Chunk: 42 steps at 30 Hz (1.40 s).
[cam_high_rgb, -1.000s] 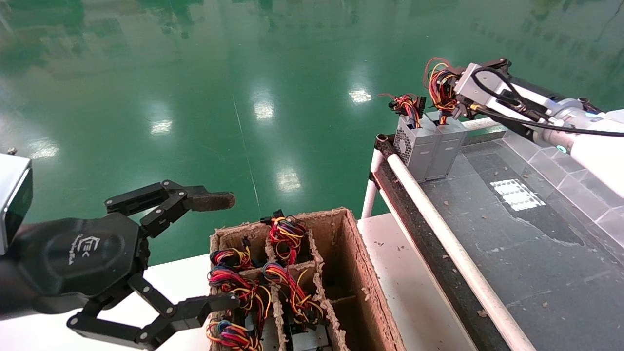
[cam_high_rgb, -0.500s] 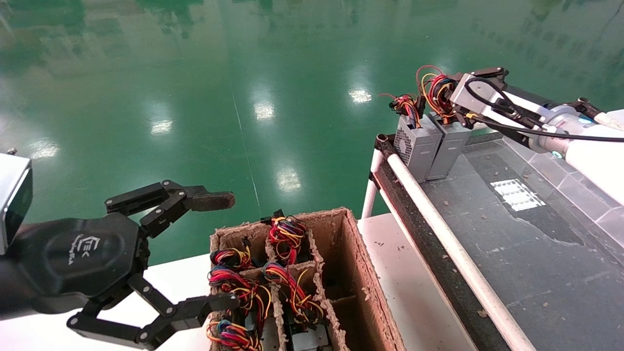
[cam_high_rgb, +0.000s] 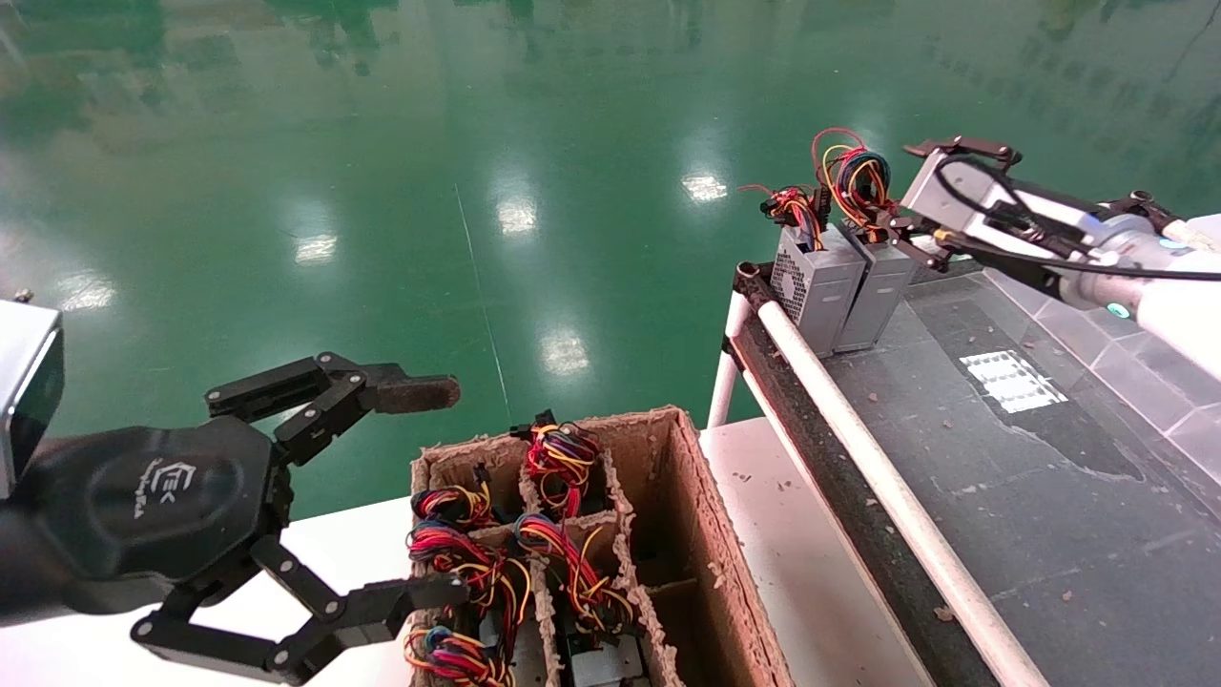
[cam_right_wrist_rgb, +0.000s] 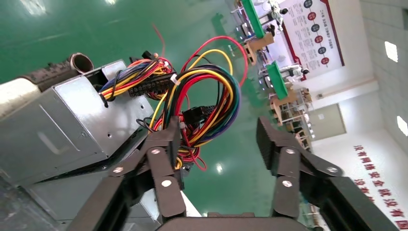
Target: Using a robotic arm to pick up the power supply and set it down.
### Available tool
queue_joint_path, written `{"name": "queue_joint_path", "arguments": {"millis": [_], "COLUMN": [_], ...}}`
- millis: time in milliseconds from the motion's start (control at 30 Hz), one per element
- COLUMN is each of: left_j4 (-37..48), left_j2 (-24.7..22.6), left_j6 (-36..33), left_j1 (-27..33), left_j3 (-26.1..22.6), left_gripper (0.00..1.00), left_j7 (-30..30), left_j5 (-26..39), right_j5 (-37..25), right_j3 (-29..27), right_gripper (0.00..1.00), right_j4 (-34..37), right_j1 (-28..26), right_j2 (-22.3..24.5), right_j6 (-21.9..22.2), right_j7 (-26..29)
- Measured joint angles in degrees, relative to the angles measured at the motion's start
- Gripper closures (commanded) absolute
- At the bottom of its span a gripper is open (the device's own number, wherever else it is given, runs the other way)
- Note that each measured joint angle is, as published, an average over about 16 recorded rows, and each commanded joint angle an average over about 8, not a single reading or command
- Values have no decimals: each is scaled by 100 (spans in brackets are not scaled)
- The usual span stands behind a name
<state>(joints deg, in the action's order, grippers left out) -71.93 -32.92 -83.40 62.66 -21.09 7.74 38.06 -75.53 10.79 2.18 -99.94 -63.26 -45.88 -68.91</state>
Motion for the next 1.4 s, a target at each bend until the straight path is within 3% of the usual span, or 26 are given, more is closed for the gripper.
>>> {"name": "queue_joint_path", "arguments": {"millis": [367,833,1067,1400], "left_j4": [0,1,2,2], "left_j2": [0,0,1,1], "left_j6": [0,1,2,2], "left_j1": [0,-1,-1,-1], "left_j3": [0,0,0,-1], "left_gripper": [0,0,0,0], "left_j7": [0,-1,-1,-1], "left_j5": [0,-1,-1,-2], "right_j5": [9,472,764,1232], "right_j3": [-17,-318,-314,-164], "right_gripper": [0,0,0,0], "right_j4": [177,465,-40,-1394], "right_j1": [-176,-509,-275,464], "right_j2": [313,837,1065,1382], "right_j6": [-613,-1985,-2372,-2661], "right_j7": [661,2322,2969,3867]}}
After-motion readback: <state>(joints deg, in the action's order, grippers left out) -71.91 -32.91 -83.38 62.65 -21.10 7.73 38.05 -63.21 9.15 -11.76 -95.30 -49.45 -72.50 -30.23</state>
